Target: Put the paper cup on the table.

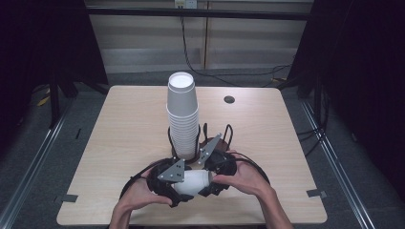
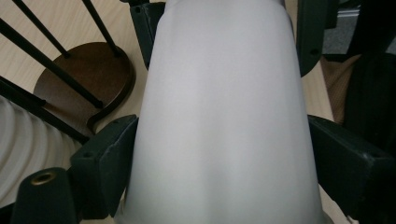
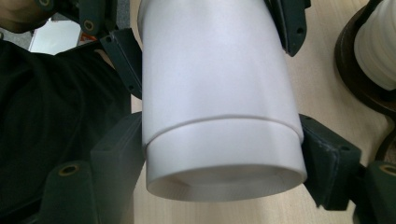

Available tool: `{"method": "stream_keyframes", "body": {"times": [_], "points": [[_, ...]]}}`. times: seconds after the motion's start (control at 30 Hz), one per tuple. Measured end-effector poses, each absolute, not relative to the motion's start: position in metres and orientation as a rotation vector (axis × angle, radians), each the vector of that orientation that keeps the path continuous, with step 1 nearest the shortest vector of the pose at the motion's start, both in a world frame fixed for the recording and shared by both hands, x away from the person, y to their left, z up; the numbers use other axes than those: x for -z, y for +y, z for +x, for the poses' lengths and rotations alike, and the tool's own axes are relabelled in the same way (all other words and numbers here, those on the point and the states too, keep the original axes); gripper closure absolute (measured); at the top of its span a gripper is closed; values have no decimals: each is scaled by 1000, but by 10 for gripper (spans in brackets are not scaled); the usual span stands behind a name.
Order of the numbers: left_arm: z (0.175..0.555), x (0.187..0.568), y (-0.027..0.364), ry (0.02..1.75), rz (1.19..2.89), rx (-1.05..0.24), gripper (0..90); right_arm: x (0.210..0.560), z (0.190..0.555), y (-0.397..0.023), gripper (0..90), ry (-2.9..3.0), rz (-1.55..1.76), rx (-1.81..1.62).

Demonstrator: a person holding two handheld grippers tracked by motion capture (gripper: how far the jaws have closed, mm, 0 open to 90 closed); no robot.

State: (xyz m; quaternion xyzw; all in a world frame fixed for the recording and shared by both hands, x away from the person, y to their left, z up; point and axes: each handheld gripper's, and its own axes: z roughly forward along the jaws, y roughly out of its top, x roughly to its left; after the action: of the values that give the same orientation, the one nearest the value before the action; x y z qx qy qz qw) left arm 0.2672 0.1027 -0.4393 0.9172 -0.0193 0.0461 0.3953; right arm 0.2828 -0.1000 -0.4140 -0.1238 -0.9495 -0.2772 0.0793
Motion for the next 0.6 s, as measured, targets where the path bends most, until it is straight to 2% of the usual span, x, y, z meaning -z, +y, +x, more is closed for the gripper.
{"method": "stream_keyframes", "body": {"times": [0.6], "points": [[271,437,111,-30,2237,-73,144,411,282,-101,237,-2835,-366,861]]}}
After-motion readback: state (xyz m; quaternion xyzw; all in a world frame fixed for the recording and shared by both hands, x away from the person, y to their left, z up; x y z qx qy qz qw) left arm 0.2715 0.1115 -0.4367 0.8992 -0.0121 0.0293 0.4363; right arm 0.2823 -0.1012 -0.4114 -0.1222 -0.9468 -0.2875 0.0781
